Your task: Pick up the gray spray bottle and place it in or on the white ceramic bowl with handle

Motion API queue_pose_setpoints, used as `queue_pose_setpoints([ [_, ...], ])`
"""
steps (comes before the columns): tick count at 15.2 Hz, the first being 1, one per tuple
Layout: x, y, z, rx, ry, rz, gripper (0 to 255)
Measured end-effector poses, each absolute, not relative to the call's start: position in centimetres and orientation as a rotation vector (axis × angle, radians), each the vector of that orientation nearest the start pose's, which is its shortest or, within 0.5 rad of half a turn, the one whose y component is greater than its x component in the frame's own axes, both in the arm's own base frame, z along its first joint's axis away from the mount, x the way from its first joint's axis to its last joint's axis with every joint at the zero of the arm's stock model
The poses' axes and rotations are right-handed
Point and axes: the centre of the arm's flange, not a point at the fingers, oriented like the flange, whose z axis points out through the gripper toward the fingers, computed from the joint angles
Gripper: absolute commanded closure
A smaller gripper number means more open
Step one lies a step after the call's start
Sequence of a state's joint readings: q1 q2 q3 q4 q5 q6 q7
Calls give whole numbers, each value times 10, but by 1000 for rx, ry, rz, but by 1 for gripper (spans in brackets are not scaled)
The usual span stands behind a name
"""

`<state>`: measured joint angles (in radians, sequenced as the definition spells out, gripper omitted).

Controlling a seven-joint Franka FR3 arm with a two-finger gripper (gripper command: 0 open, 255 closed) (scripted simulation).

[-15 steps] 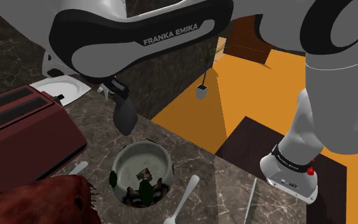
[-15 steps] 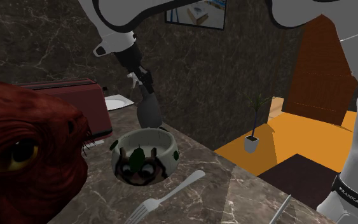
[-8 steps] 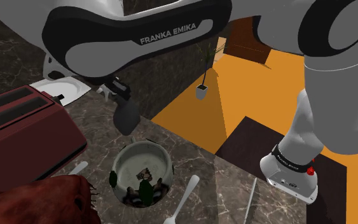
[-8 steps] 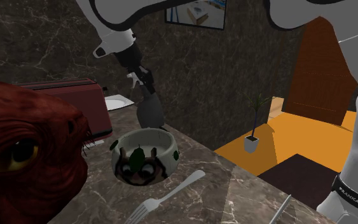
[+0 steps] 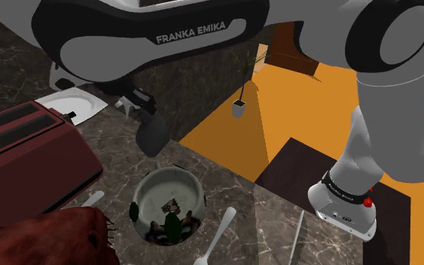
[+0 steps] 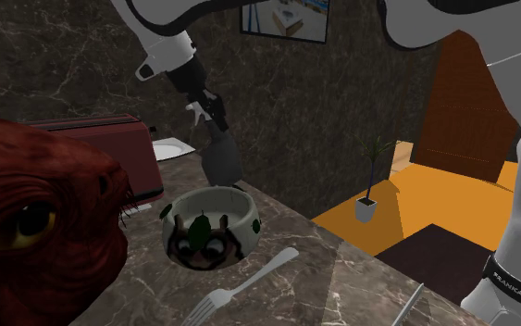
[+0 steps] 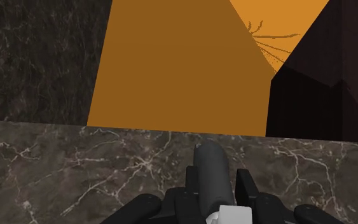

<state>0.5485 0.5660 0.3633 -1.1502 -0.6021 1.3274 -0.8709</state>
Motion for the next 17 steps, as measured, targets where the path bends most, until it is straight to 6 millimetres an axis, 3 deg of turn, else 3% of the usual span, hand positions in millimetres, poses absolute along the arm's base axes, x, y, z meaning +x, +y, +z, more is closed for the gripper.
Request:
queue_pose_setpoints([
  [17,513,442,563,1749,2041,-484,255],
])
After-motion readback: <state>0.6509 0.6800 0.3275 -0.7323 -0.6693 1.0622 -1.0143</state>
